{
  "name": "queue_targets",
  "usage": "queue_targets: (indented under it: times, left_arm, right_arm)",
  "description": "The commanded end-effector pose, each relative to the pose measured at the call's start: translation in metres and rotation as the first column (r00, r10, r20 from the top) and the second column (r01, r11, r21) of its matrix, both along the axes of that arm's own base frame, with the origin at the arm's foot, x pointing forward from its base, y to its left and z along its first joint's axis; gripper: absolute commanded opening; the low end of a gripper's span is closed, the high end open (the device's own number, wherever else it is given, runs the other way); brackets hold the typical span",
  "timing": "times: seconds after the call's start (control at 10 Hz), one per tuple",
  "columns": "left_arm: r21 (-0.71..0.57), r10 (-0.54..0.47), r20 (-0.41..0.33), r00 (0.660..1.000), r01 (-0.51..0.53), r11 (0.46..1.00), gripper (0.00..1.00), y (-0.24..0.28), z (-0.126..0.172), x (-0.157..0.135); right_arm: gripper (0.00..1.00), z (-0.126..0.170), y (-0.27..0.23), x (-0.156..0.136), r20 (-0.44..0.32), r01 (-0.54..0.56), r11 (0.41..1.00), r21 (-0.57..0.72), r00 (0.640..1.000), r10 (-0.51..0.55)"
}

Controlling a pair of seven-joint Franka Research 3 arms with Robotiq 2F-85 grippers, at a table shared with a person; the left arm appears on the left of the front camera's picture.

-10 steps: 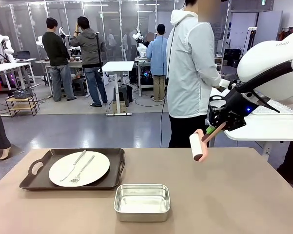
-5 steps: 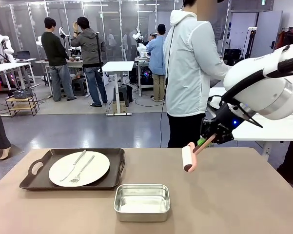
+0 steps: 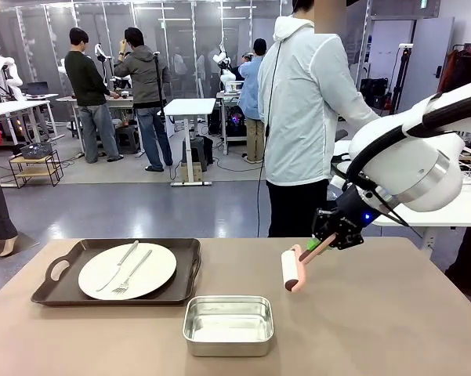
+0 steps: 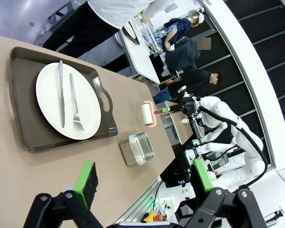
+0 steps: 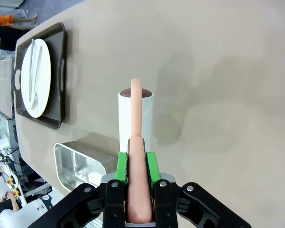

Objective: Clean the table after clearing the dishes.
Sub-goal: When the left (or right) Handle tray is removed, use the left hand (or right hand) to clean the left (or right) side of the table with the Lint Roller.

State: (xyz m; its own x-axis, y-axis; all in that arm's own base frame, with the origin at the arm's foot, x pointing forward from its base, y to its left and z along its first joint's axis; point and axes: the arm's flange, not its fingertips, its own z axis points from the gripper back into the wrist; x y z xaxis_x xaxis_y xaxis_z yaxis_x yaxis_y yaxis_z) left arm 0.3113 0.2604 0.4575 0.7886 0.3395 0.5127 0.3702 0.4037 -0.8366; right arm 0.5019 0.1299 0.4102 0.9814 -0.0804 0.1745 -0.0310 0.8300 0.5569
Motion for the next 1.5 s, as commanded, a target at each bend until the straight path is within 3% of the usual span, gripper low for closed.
queue_targets:
  times: [0.0, 0.2, 0.5, 1.0, 1.4]
  left_arm:
    - [-0.005, 0.003, 0.01, 1.0, -0.003, 1.0, 1.0, 0.002, 0.002, -0.002]
    - [-0.005, 0.003, 0.01, 1.0, -0.003, 1.0, 1.0, 0.002, 0.002, -0.002]
    - [-0.005, 0.003, 0.01, 1.0, -0.003, 1.0, 1.0, 0.002, 0.002, -0.002]
    - [-0.005, 0.003, 0.01, 1.0, -0.003, 1.0, 1.0, 0.002, 0.002, -0.002]
    - [-0.005, 0.003, 0.01, 1.0, -0.003, 1.0, 1.0, 0.002, 0.002, -0.002]
  right_arm:
    - [0.2, -0.016, 0.004, 0.0, 0.061, -0.013, 0.999, 0.044, 0.998, 0.01]
    - [0.2, -0.031, 0.006, 0.002, 0.069, -0.023, 0.998, 0.063, 0.997, 0.019]
    - [0.2, -0.047, -0.001, 0.006, 0.022, -0.021, 0.996, 0.083, 1.0, 0.02]
    - [0.2, -0.064, -0.02, 0.005, -0.019, -0.012, 0.999, 0.03, 1.0, 0.012]
    - [0.2, -0.062, -0.062, 0.014, -0.126, -0.062, 0.998, 0.021, 0.99, 0.064]
